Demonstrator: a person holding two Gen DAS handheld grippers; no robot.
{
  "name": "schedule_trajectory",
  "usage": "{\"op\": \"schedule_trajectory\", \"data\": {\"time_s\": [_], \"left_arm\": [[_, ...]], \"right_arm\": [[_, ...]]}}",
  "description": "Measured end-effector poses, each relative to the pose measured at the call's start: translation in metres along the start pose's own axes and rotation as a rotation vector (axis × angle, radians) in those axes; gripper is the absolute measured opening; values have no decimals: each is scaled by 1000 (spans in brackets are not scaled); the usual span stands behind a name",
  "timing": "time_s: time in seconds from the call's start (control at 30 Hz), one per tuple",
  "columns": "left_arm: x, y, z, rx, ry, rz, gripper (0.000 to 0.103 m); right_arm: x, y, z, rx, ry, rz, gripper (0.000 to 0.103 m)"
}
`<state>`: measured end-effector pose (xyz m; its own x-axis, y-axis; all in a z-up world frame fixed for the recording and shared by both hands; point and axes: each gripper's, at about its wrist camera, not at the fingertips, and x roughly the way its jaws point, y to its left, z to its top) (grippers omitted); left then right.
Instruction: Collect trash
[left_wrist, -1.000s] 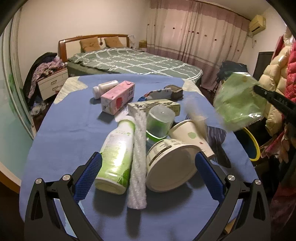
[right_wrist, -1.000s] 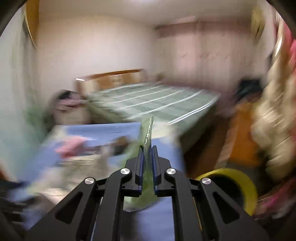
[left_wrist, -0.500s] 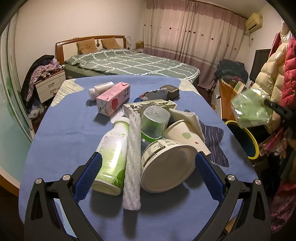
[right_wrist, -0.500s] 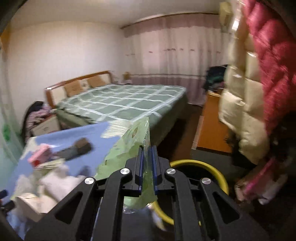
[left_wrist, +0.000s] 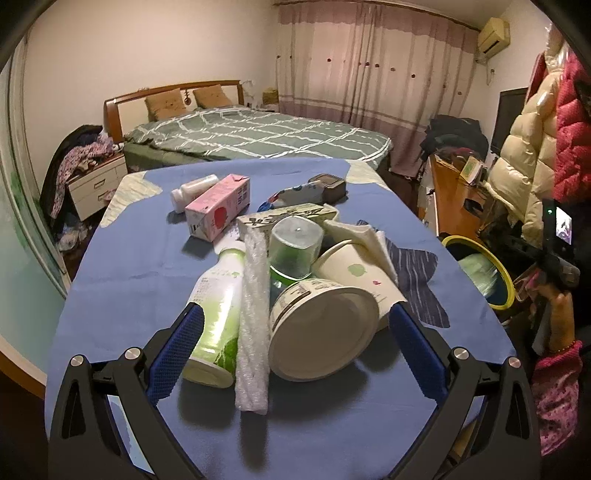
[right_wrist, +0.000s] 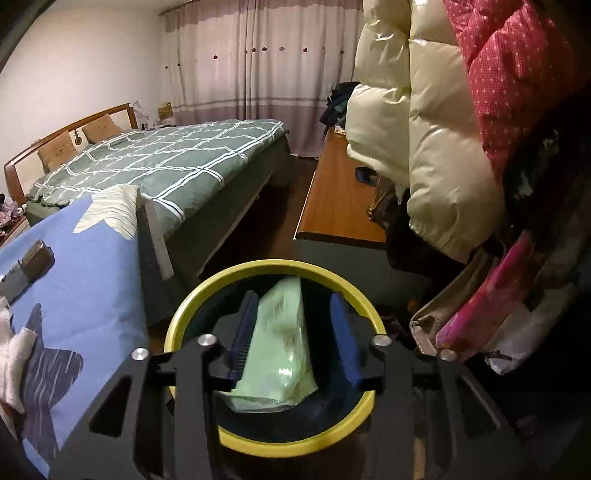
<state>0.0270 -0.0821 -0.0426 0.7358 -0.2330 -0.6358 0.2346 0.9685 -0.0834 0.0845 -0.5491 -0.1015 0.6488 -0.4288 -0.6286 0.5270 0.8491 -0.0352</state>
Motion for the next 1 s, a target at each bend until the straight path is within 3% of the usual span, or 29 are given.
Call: {"op": "schedule_trajectory", "data": {"time_s": [0.23, 0.43, 0.77, 0.87, 1.0], "left_arm": [[3, -10, -2, 51, 14, -15, 84], [3, -13, -5, 79, 19, -47, 84], [0, 43, -6, 49, 25, 66, 77], [-1, 65, -10, 39, 38, 132, 75], [5, 73, -21, 44, 84, 110, 72]], "right_arm": [[-11, 6, 2, 2, -14, 15, 45], [-12, 9, 2, 3, -11, 27, 45], [-11, 16, 1, -4, -5, 48, 45], [-10, 20, 1, -8, -1, 53, 45], [-13, 26, 1, -19, -5, 60, 45]]}}
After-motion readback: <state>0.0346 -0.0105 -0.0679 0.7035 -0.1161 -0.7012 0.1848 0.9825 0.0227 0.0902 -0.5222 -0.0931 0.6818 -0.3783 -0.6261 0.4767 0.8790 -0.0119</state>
